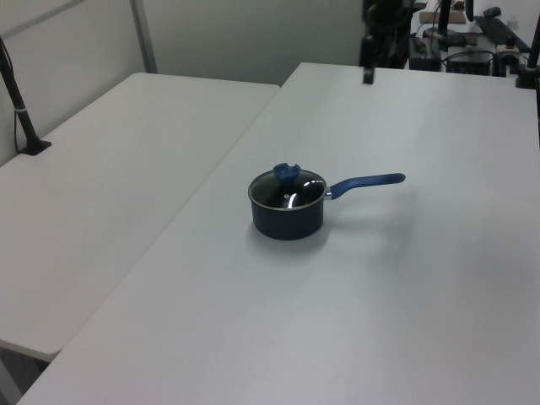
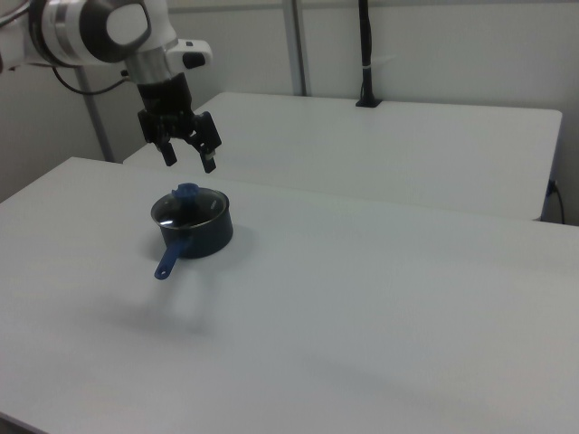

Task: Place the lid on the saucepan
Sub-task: 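Open the gripper and raise it away from the lid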

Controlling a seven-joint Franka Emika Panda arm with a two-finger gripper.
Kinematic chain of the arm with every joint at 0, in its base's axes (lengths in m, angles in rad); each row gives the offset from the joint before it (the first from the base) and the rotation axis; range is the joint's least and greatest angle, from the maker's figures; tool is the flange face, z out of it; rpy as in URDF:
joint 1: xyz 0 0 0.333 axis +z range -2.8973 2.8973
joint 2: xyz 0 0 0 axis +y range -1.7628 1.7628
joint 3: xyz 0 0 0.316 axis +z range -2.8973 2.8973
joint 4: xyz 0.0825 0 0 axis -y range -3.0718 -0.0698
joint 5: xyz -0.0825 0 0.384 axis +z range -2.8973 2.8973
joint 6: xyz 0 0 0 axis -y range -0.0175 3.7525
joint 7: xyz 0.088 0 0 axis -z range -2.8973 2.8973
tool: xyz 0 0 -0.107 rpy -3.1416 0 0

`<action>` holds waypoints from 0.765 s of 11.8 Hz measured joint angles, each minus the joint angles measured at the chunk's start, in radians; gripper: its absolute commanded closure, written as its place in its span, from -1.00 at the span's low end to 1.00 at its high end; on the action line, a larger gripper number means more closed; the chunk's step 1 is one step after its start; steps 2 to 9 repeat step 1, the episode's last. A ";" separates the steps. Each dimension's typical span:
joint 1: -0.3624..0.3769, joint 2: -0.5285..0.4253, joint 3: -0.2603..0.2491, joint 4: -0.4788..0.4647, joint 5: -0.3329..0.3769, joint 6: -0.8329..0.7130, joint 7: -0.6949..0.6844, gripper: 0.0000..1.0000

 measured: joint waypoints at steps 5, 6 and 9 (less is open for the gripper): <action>-0.015 -0.029 0.000 -0.009 0.000 -0.027 -0.013 -1.00; -0.015 -0.029 0.000 -0.009 0.000 -0.027 -0.013 -1.00; -0.015 -0.029 0.000 -0.009 0.000 -0.027 -0.013 -1.00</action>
